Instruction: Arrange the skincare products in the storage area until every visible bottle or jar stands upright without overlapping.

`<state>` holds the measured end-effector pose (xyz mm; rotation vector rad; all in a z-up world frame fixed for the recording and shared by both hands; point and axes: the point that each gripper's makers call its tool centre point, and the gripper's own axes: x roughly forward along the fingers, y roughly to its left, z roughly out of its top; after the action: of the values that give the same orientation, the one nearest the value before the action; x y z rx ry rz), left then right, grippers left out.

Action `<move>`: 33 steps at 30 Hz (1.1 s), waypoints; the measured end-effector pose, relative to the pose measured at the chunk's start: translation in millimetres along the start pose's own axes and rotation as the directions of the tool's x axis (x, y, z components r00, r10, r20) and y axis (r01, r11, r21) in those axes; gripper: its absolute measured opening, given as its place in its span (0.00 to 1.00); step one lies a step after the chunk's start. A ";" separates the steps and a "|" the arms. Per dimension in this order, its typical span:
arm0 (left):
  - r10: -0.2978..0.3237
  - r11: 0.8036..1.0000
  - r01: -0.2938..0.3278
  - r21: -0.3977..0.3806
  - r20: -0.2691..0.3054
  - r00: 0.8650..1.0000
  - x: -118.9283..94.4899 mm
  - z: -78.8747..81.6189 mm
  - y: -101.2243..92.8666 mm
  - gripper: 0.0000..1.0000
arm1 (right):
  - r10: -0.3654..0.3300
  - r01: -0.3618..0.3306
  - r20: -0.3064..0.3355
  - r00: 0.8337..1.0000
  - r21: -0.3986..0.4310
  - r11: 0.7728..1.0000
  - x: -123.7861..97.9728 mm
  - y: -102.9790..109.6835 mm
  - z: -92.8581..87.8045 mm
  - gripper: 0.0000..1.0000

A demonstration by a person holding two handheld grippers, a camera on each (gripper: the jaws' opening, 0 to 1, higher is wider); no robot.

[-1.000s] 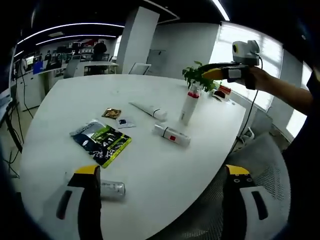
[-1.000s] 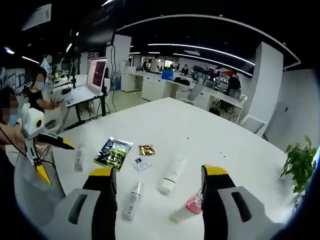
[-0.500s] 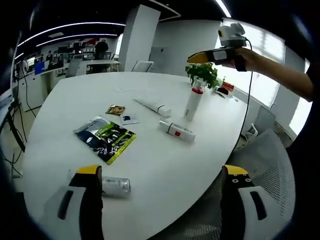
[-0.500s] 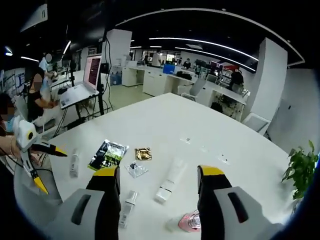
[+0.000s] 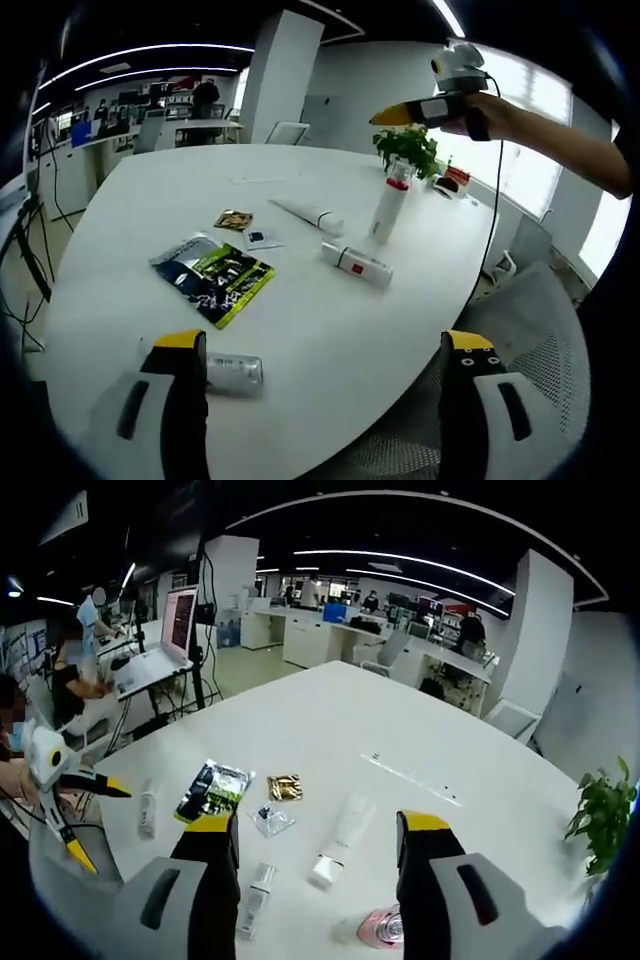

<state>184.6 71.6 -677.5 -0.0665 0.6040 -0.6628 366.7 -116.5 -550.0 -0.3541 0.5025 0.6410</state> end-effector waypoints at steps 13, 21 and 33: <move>0.032 0.999 -0.032 -0.009 -0.005 0.999 -0.9 -0.3 5.7 0.89 | 0.002 -0.002 -0.025 1.000 -0.003 1.000 11.6 -3.4 -0.1 0.65; 0.045 0.999 -0.045 -0.006 -0.020 0.999 -0.2 -2.1 9.1 0.88 | 0.013 -0.013 -0.034 0.999 -0.006 1.000 20.5 -1.1 -1.2 0.65; 0.042 0.999 -0.040 0.037 -0.039 0.998 2.5 -5.0 6.6 0.87 | 0.000 0.000 -0.043 0.999 0.002 1.000 21.0 -3.8 -4.6 0.65</move>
<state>187.1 76.0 -684.5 -0.0074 0.6303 -0.6363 382.1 -111.4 -564.6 -0.3670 0.5439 0.6343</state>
